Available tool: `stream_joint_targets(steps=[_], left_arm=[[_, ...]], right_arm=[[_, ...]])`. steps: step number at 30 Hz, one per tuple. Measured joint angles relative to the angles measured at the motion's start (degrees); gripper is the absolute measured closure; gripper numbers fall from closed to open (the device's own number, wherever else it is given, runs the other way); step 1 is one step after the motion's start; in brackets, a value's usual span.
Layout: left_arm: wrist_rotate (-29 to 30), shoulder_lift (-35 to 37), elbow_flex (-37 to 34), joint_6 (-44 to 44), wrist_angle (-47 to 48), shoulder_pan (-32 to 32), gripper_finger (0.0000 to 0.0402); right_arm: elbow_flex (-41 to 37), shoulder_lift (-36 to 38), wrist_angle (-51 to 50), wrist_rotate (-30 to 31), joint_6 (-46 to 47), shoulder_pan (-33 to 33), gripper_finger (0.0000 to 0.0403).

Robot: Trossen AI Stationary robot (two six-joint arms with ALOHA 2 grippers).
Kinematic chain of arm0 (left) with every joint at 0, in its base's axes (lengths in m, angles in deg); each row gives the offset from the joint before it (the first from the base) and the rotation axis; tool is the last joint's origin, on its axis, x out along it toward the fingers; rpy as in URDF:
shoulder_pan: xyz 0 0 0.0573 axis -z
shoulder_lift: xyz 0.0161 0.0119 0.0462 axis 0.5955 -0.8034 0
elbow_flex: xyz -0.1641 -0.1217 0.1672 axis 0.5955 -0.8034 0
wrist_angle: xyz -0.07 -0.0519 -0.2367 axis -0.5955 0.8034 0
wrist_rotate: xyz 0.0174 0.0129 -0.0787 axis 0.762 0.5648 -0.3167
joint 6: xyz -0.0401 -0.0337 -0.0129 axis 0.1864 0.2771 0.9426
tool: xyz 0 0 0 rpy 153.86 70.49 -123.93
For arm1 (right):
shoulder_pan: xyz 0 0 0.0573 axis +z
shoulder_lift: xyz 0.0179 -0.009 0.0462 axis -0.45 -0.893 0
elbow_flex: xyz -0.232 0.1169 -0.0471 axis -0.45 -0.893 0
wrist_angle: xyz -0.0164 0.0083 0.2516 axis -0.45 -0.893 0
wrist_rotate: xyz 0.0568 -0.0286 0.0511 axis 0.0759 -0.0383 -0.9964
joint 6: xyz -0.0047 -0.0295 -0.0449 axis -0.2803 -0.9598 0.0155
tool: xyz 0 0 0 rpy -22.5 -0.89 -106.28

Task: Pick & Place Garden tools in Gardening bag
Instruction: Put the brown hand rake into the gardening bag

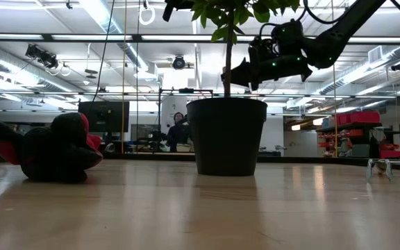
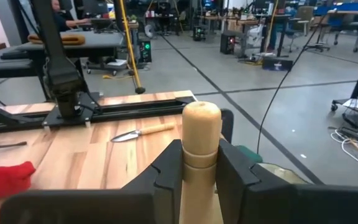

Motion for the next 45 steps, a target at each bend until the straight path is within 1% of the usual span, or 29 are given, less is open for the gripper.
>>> stream_joint_targets(steps=[5, 16, 19, 28, 33, 38, 43, 45], left_arm=[[0.00, 0.00, 0.00, 0.00, 0.00, 0.00, 0.0399], [0.00, 0.00, 0.00, 0.07, 0.00, 0.00, 0.0399], [0.00, 0.00, 0.00, 0.09, 0.00, 0.00, 0.0399], [0.00, 0.00, 0.00, 0.09, 0.00, 0.00, 0.0399], [-0.02, 0.00, 0.00, 0.07, 0.00, 0.00, 0.0399], [-0.02, 0.00, 0.00, -0.79, 0.10, 0.02, 0.0399], [-0.04, 0.00, 0.00, -1.49, 0.44, 0.02, 0.0399], [-0.04, 0.04, 0.04, -1.51, 2.00, 0.02, 0.0399]], right_arm=[[0.00, -0.01, 0.00, 0.00, -0.01, 0.48, 0.0334], [0.00, -0.01, -0.01, -0.22, 1.32, 0.90, 0.0309], [0.00, -0.01, -0.01, -2.00, 1.74, 0.99, 0.0289], [0.00, -0.01, 0.02, -1.43, 3.24, 1.01, 0.0204], [0.00, 0.47, 0.68, -1.44, 3.24, 1.01, 0.0176], [0.00, 2.92, 0.64, -1.44, 3.37, 1.01, 0.0171], [0.00, 6.64, -1.48, -1.42, 3.43, 1.01, 0.0177], [0.00, 8.48, -2.81, -1.41, 3.45, 1.01, 0.0179]])
